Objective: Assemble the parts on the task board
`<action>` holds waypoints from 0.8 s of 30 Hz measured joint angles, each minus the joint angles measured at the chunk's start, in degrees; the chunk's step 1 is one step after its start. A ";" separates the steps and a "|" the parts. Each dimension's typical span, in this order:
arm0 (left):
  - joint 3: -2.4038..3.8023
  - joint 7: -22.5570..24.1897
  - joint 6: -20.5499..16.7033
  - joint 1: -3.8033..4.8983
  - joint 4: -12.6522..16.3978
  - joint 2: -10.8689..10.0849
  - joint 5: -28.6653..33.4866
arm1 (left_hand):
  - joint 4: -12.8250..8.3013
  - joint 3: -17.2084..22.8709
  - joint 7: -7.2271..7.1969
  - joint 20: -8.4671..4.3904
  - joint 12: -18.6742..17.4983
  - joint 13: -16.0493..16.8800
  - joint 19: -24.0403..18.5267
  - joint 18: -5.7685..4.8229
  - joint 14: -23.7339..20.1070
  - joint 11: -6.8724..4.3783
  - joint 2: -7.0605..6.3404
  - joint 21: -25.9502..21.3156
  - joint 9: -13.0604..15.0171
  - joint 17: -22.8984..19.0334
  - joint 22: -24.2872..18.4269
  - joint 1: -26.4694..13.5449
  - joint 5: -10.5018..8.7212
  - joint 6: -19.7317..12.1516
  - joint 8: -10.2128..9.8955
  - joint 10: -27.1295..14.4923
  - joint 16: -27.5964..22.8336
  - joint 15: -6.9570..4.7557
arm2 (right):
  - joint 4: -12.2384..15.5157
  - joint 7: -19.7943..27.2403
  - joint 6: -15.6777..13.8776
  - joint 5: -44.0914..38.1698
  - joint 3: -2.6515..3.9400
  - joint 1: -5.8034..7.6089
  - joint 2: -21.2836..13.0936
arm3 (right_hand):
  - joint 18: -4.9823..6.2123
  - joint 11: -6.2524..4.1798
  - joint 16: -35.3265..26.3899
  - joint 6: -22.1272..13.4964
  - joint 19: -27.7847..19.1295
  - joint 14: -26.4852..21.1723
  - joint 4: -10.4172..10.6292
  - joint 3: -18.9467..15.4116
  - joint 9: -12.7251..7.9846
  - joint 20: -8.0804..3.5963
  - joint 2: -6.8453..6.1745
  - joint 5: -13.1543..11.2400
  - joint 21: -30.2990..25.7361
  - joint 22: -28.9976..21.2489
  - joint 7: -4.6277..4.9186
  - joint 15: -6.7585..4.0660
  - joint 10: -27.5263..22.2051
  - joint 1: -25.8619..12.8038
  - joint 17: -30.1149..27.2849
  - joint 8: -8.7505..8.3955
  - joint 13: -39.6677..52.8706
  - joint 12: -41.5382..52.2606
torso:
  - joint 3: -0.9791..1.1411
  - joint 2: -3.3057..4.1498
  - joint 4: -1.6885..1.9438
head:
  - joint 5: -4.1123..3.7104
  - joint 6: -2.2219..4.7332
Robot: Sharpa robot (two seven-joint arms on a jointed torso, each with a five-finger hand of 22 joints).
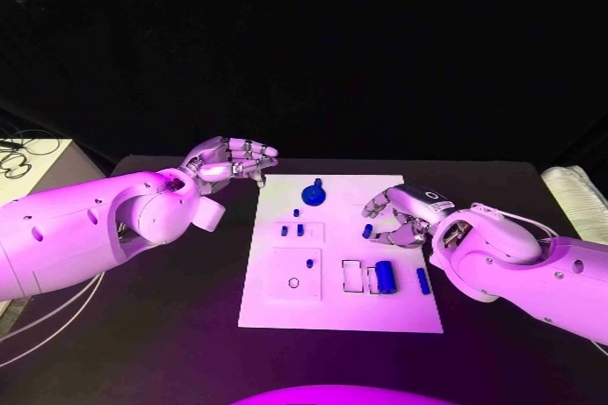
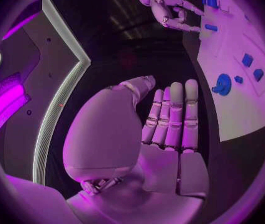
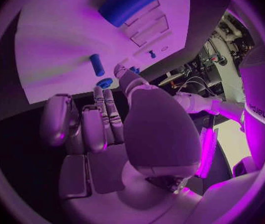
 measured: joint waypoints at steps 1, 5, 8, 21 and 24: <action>0.00 0.00 0.03 0.00 0.00 0.00 0.00 | 0.00 0.00 0.00 0.00 0.00 0.00 0.00 0.00 0.00 0.00 0.00 0.00 0.00 0.00 0.00 0.00 0.00 0.00 0.00 0.00 0.00 0.00 | -0.39 0.00 0.69 -0.21 0.00 0.05 0.10 | 0.00 0.10 0.00 -0.06 0.00 0.00 0.57 -1.07 -0.07 0.00 0.08 -0.11 -0.21 0.00 -0.06 0.00 -0.36 0.64 -0.14 -0.24 0.00 0.19 | 0.00 0.01 0.00 | -0.01 0.01; -0.02 0.01 0.09 -0.02 0.00 -0.01 0.01 | 0.00 0.00 0.00 0.00 0.00 0.00 0.00 0.00 0.00 0.00 0.00 0.00 0.00 0.00 0.00 0.00 0.00 0.00 0.00 0.00 0.00 0.00 | -1.51 -0.10 2.70 -0.95 -0.02 0.11 0.66 | 0.00 0.29 0.00 -0.24 -0.20 -0.20 2.53 -3.46 -0.11 0.20 0.71 -0.56 -0.78 0.00 -0.24 0.20 -1.11 2.51 -0.44 -0.39 0.00 0.89 | -0.01 0.05 0.03 | -0.02 -0.05; -0.02 0.01 0.11 -0.02 -0.01 -0.02 0.02 | 0.00 0.00 0.00 0.00 0.00 0.00 0.00 0.00 0.00 0.00 0.00 0.00 0.00 0.00 0.00 0.00 0.00 0.00 0.00 0.00 0.00 0.00 | -2.31 -0.27 3.47 -1.53 -0.07 0.13 1.25 | 0.00 0.28 0.00 -0.24 -0.20 -0.20 3.27 -2.90 -0.18 0.20 1.24 -1.33 -0.34 -0.01 -0.24 0.20 -1.10 3.64 -0.09 -0.39 0.00 1.76 | -0.02 0.05 0.03 | -0.05 -0.07; -0.02 -0.05 0.15 -0.01 0.02 -0.10 0.03 | 0.00 0.00 0.00 0.00 0.00 0.00 0.00 0.00 0.00 0.00 0.23 0.00 0.01 -0.01 -0.10 -0.23 0.00 0.00 -0.01 0.00 -0.22 0.00 | -5.13 -0.98 4.95 -3.32 -0.39 -0.33 3.85 | 0.02 -1.40 1.23 3.20 0.71 0.34 5.83 4.54 -0.28 -0.78 1.32 -1.96 4.37 -0.02 0.67 -0.73 5.14 4.14 2.34 -0.39 -0.08 3.61 | -0.02 0.06 0.09 | -0.08 -0.30; -0.02 -0.07 0.15 -0.01 0.03 -0.12 0.04 | 0.00 0.00 0.00 0.00 0.00 0.00 0.00 0.00 0.00 0.00 0.23 0.00 0.01 -0.01 -0.10 -0.23 0.00 0.00 -0.01 0.00 -0.22 0.00 | -5.33 -1.00 4.96 -3.38 -0.42 -0.42 4.19 | 0.02 -1.72 1.23 4.42 0.82 0.52 6.16 7.20 -0.24 -1.06 0.99 -1.96 5.58 -0.02 0.74 -0.96 7.21 3.81 2.38 0.13 -0.08 3.07 | -0.02 0.05 0.07 | -0.07 -0.36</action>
